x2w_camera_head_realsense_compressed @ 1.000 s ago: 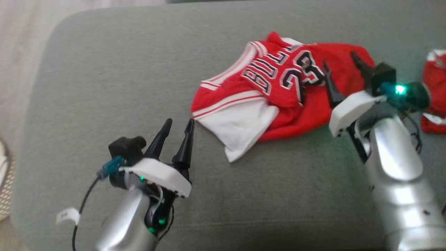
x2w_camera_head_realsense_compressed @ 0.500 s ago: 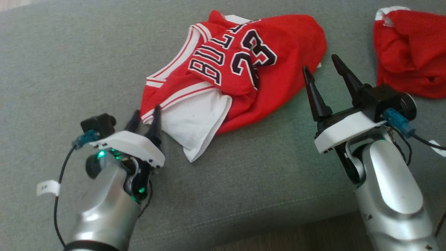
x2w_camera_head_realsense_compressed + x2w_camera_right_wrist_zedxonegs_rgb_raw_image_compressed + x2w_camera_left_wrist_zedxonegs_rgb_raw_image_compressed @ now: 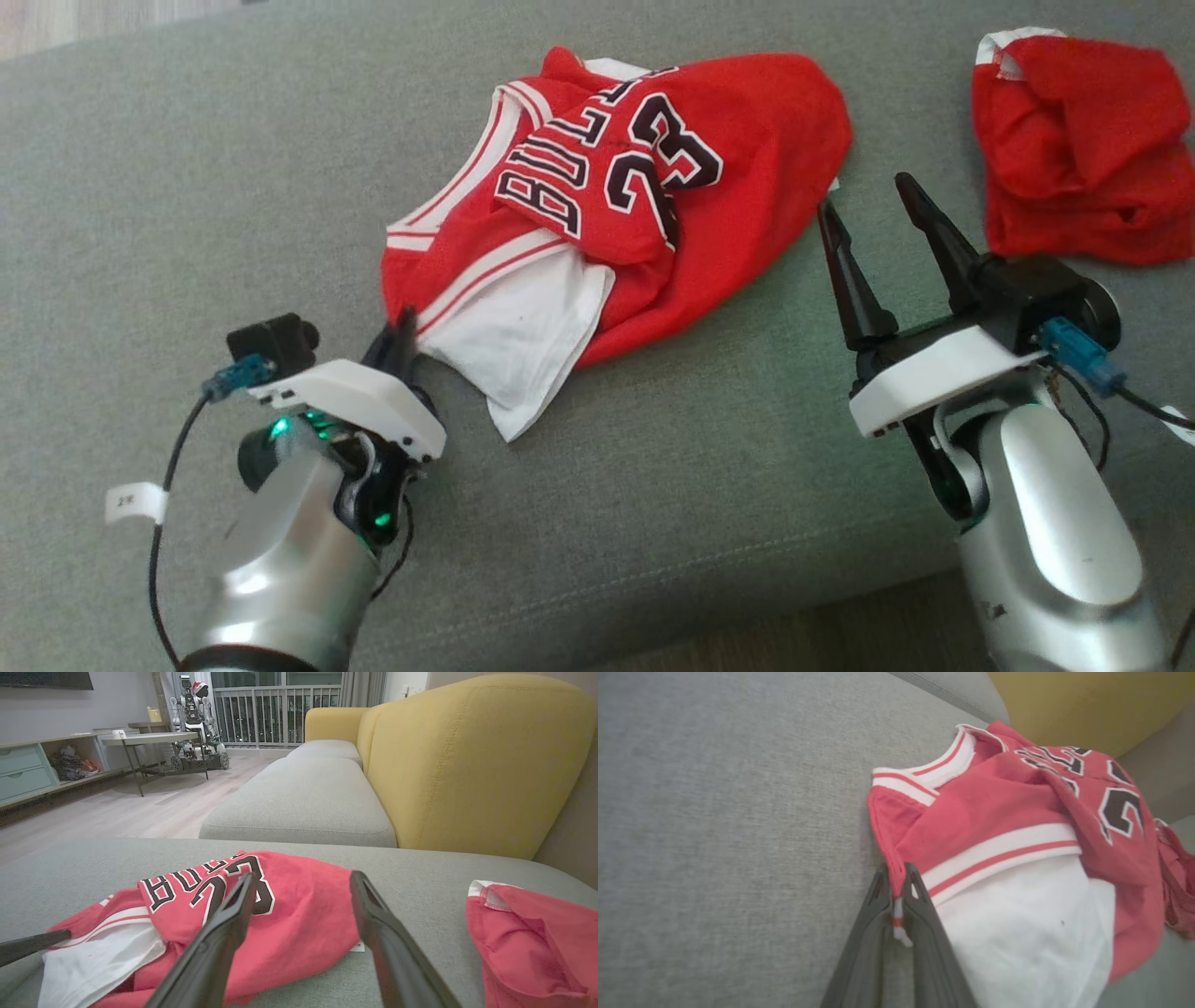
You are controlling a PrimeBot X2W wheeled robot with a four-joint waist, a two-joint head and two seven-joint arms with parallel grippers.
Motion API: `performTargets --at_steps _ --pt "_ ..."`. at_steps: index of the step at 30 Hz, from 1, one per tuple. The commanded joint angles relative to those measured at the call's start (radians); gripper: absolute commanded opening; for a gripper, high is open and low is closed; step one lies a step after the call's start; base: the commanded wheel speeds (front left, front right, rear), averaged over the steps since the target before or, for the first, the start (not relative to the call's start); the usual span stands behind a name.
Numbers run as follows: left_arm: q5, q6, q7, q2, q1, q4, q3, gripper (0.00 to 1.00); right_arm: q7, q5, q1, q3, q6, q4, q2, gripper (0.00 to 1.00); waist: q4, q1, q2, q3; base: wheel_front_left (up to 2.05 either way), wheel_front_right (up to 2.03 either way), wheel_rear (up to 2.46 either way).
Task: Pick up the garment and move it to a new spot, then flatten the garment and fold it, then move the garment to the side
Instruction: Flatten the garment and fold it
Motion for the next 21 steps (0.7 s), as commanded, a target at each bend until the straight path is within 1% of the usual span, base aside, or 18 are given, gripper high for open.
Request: performTargets --at_steps 1,4,6,7,8,11,12,13,15,18,21 --pt "-0.025 -0.023 0.004 0.008 -0.01 -0.043 0.009 0.0 -0.013 0.014 0.008 0.011 0.0 -0.03 0.01 1.0 -0.007 0.0 0.0 -0.021 0.0 0.0 0.0" --pt "-0.101 -0.043 0.055 0.005 -0.014 -0.129 -0.01 0.0 -0.027 0.033 0.02 0.008 0.0 -0.015 0.01 1.0 -0.016 0.0 0.0 -0.047 0.0 0.0 0.0" --pt "-0.19 -0.046 0.114 0.004 -0.022 -0.235 -0.029 0.0 -0.036 0.045 0.031 0.003 0.0 -0.001 0.01 1.0 -0.021 0.0 0.0 -0.067 0.0 0.0 0.0" --pt "-0.246 -0.047 0.141 0.004 -0.028 -0.304 -0.04 0.0 -0.04 0.053 0.036 0.001 0.0 0.008 0.01 1.0 -0.024 0.0 0.0 -0.076 0.0 0.0 0.0" --pt "-0.246 -0.047 0.141 0.004 -0.028 -0.304 -0.04 0.0 -0.04 0.053 0.036 0.001 0.0 0.008 0.01 1.0 -0.024 0.0 0.0 -0.076 0.0 0.0 0.0" --pt "-0.363 -0.046 0.207 0.003 -0.059 -0.473 -0.064 0.0 -0.052 0.077 0.052 -0.008 0.0 0.035 0.01 1.0 -0.039 0.0 0.0 -0.103 0.0 0.0 0.0" --pt "-0.402 -0.033 0.229 0.003 -0.075 -0.521 -0.072 0.0 -0.057 0.083 0.056 -0.01 0.0 0.043 0.01 1.0 -0.047 0.0 0.0 -0.112 0.0 0.0 0.0" --pt "-0.444 -0.006 0.244 0.003 -0.095 -0.569 -0.077 0.0 -0.062 0.09 0.06 -0.009 0.0 0.05 0.01 1.0 -0.057 0.0 0.0 -0.118 0.0 0.0 0.0" --pt "-0.515 0.063 0.264 0.003 -0.15 -0.655 -0.09 0.0 -0.071 0.106 0.064 -0.005 0.0 0.062 0.01 1.0 -0.08 0.0 0.0 -0.128 0.0 0.0 0.0" --pt "-0.63 0.194 0.275 0.003 -0.251 -0.749 -0.108 0.0 -0.082 0.122 0.062 0.004 0.0 0.076 0.01 1.0 -0.123 0.0 0.0 -0.135 0.0 0.0 0.0" --pt "-0.727 0.308 0.245 0.003 -0.361 -0.797 -0.12 0.0 -0.091 0.139 0.058 0.012 0.0 0.088 0.01 1.0 -0.169 0.0 0.0 -0.141 0.0 0.0 0.0"
